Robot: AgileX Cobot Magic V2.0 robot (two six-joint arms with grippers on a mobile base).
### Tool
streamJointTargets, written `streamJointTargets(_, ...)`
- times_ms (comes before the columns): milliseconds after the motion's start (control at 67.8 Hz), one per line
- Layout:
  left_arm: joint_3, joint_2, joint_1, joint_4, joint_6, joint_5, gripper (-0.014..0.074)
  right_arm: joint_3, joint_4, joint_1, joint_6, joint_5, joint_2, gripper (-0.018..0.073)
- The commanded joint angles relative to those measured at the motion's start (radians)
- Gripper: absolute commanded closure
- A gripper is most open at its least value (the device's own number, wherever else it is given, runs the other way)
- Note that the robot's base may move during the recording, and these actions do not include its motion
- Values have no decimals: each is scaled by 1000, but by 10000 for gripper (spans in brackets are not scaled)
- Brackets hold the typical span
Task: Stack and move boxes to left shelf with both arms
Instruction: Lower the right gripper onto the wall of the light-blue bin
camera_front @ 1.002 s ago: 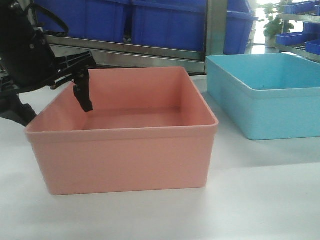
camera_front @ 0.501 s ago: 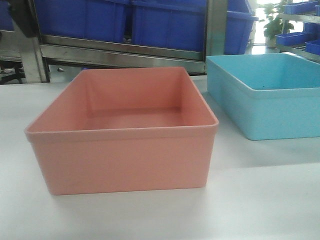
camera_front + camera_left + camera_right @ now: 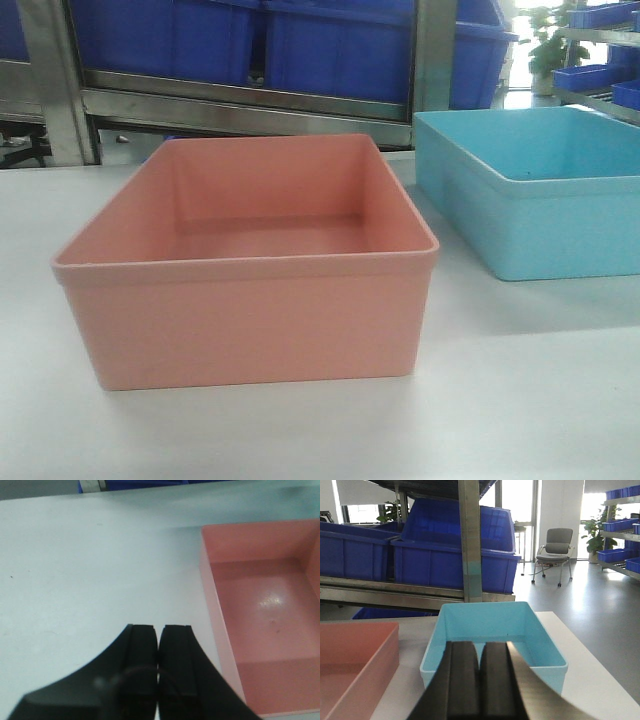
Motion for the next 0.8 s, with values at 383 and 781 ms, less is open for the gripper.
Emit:
streamJointTargets(383, 297, -341, -8, 100, 3, -339, 604, -695, -5, -2, -5, 344, 699, 483)
streamJointTargets(781, 300, -341, -8, 98, 3, -327, 604, -1236, -14, -18, -5, 666, 1251, -34)
